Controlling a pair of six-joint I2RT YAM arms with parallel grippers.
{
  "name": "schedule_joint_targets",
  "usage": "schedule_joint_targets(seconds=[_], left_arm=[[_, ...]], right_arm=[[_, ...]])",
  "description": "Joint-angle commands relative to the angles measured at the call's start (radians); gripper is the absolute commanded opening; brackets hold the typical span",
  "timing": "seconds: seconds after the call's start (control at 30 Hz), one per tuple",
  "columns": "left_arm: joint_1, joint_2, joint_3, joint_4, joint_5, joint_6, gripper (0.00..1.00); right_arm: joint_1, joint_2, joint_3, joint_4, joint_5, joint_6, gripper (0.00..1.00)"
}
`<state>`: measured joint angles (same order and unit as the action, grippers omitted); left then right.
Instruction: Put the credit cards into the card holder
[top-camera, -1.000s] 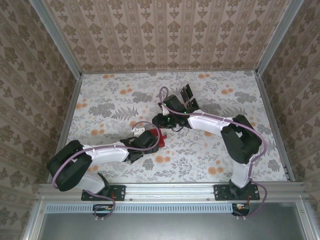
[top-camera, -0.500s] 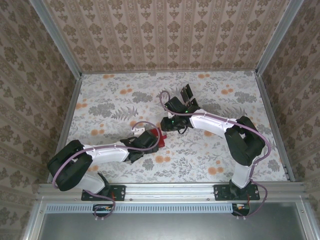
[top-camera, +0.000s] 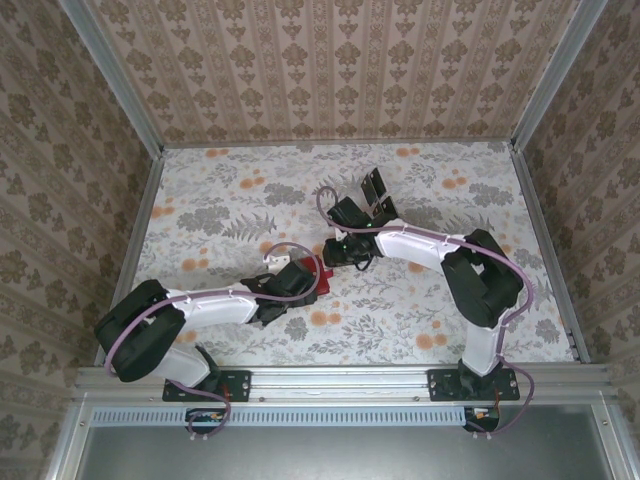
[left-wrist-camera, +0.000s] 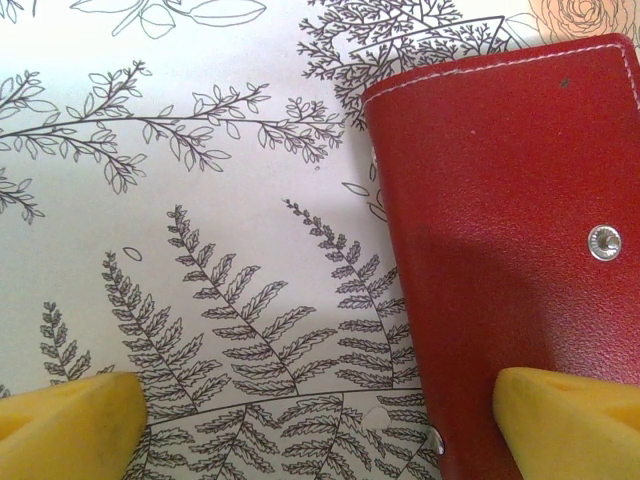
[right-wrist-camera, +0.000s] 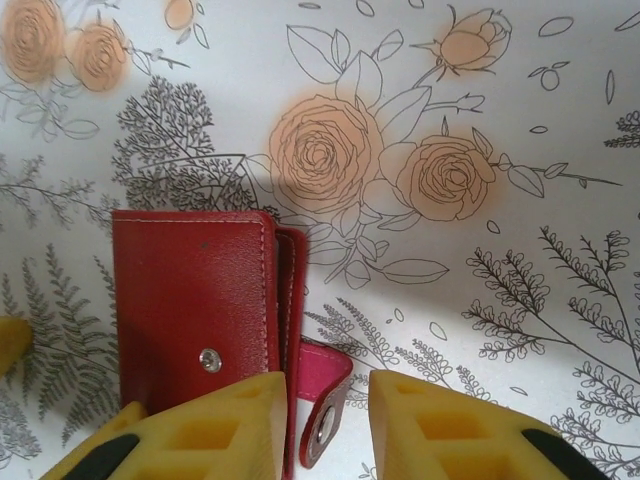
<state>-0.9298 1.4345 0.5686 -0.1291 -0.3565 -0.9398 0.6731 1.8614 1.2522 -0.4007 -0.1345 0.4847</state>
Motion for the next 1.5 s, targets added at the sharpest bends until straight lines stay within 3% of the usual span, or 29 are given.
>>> schedule_joint_targets(seconds=[0.0,0.37,0.47,0.57,1.47], left_arm=[[0.009,0.061,-0.048,0.019,0.062,-0.029,1.00],[0.010,0.060,-0.049,0.019,0.063,-0.031,1.00],[0.010,0.061,-0.049,0.020,0.063,-0.030,1.00],[0.011,0.061,-0.049,0.023,0.067,-0.029,1.00],[0.012,0.066,-0.047,0.028,0.071,-0.028,1.00]], right_arm=[[0.008,0.018,0.011,-0.020,0.004,-0.016,0.23],[0.008,0.017,0.008,-0.015,0.002,-0.013,0.03],[0.008,0.003,0.006,-0.012,-0.009,-0.015,0.05],[0.008,-0.007,0.004,-0.018,-0.009,-0.015,0.19],[0.008,-0.034,-0.043,-0.003,-0.025,-0.008,0.16]])
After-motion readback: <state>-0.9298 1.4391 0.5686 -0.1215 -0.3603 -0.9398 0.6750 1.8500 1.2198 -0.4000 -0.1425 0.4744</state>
